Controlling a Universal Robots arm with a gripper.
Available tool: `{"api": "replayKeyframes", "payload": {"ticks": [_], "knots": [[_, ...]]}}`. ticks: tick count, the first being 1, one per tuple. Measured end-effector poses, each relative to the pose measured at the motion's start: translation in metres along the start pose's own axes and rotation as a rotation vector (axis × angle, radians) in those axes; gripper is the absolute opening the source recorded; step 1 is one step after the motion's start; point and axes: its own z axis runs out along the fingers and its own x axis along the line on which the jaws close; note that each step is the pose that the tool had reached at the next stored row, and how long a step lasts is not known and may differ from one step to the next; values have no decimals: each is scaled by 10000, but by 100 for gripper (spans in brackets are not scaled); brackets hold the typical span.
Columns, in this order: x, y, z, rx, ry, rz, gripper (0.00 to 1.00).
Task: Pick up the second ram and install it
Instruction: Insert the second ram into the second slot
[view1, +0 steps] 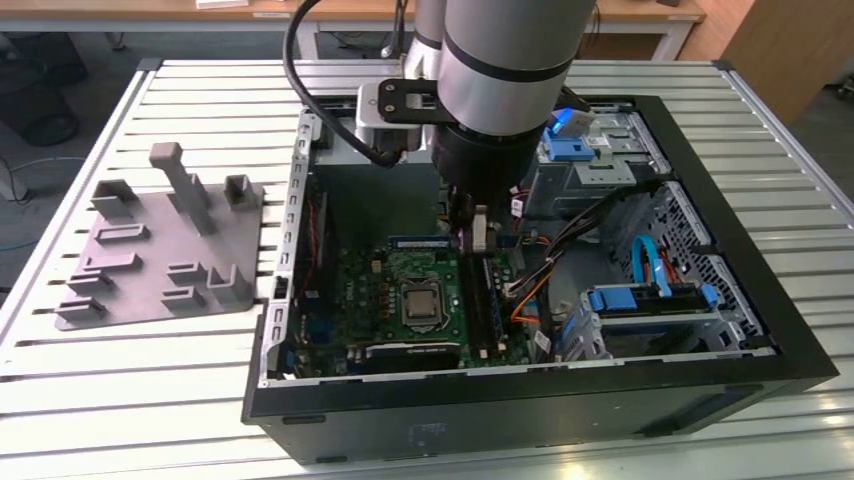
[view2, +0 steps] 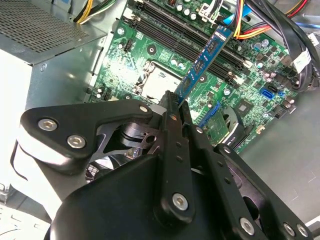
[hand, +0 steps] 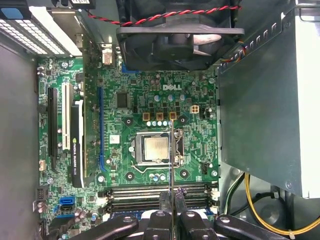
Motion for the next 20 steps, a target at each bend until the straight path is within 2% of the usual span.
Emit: {"api": "replayKeyframes", "payload": {"ticks": [4, 20], "knots": [[0, -1, 2, 12, -6, 132, 14], [2, -1, 23, 258, -107, 2973, 14]]}}
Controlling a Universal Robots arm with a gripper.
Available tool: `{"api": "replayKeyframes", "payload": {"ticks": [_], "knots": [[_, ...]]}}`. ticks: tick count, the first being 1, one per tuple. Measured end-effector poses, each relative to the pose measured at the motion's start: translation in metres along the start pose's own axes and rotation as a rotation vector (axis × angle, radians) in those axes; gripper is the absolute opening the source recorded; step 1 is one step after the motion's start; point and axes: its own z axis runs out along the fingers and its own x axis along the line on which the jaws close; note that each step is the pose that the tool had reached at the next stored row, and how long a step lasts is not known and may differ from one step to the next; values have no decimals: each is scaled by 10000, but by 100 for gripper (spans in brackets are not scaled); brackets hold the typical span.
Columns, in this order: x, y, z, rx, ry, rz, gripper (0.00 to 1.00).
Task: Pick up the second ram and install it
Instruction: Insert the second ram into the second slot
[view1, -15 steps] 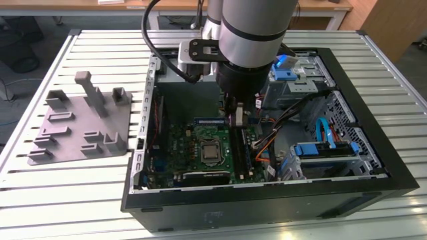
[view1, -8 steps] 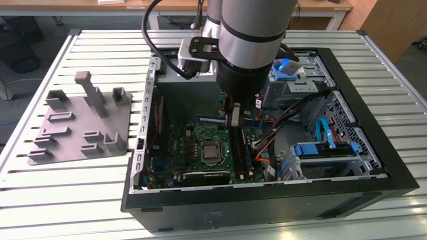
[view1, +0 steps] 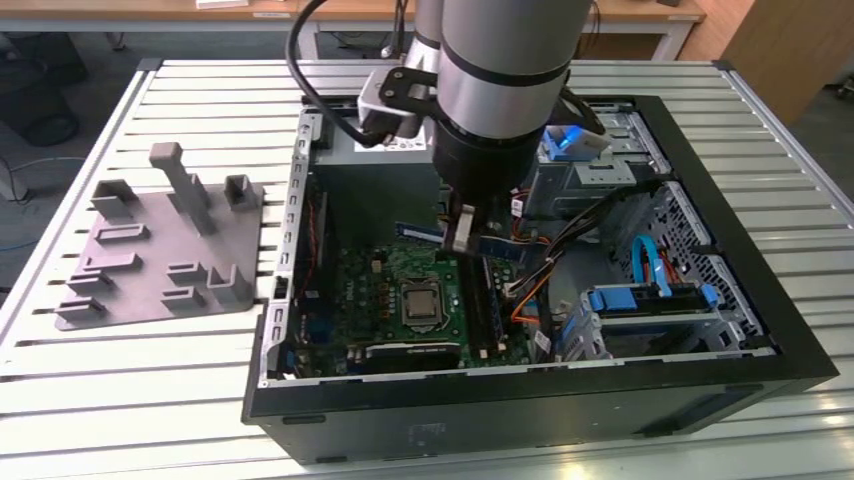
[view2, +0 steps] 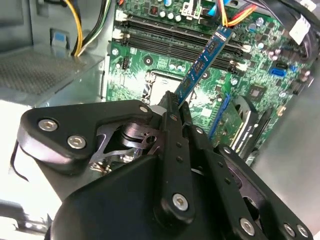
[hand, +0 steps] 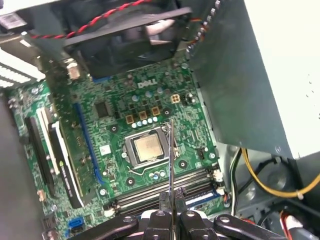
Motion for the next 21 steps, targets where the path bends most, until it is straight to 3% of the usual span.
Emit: {"api": "replayKeyframes", "payload": {"ticks": [21], "knots": [[1, 0, 13, 248, -102, 2858, 14]]}}
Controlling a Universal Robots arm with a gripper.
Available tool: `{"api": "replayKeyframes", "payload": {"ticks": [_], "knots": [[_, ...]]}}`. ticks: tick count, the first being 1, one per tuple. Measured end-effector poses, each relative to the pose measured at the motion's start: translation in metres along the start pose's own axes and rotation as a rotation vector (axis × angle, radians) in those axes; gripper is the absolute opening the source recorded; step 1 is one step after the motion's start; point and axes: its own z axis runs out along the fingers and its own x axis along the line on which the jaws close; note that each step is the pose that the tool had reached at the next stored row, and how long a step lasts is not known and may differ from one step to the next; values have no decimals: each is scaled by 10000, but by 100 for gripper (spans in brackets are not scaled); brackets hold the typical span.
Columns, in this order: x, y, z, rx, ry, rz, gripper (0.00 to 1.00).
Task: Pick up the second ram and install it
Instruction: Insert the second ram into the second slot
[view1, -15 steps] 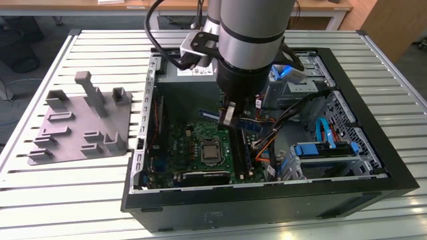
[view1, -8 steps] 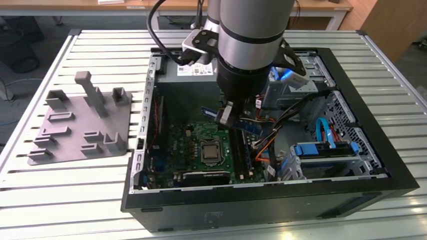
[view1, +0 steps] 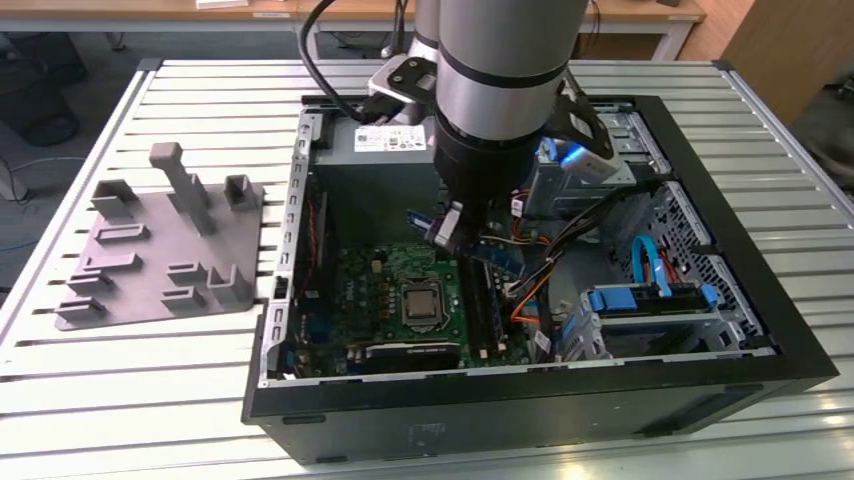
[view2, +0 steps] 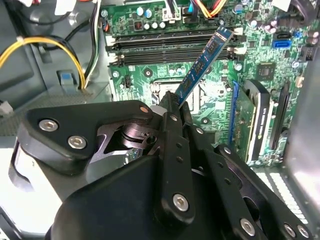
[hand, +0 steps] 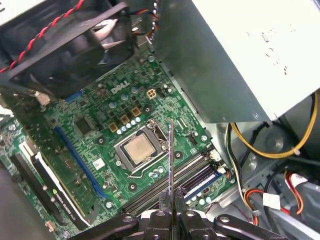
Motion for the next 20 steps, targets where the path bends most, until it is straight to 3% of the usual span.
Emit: {"api": "replayKeyframes", "payload": {"ticks": [20], "knots": [[1, 0, 11, 181, -71, 2069, 14]]}}
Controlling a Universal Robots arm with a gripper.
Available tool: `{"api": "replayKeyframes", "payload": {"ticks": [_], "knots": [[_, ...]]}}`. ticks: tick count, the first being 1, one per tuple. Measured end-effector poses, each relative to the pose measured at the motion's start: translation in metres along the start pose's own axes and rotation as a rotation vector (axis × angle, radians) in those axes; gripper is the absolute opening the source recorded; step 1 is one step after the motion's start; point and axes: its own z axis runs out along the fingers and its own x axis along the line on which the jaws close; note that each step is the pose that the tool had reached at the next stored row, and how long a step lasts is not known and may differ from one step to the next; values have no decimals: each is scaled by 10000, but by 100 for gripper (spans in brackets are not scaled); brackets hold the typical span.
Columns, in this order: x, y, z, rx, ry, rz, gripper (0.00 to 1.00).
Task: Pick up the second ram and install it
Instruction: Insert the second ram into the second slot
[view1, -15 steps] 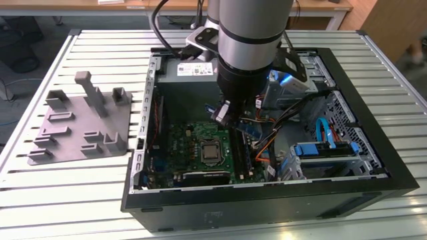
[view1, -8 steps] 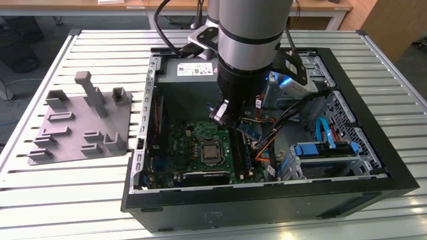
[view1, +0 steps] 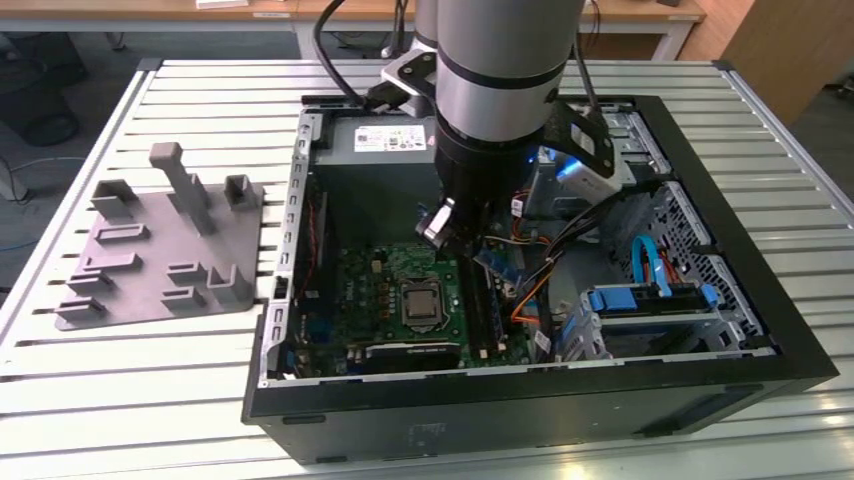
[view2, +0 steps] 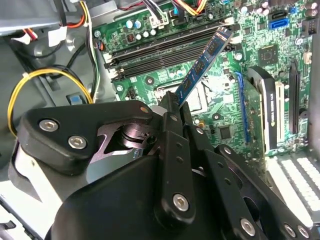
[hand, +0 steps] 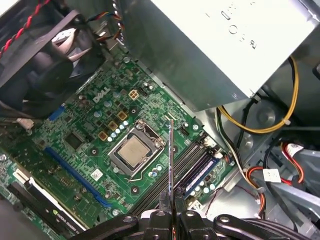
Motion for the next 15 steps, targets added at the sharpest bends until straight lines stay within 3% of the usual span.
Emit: {"api": "replayKeyframes", "payload": {"ticks": [15], "knots": [[1, 0, 9, 126, -52, 1453, 14]]}}
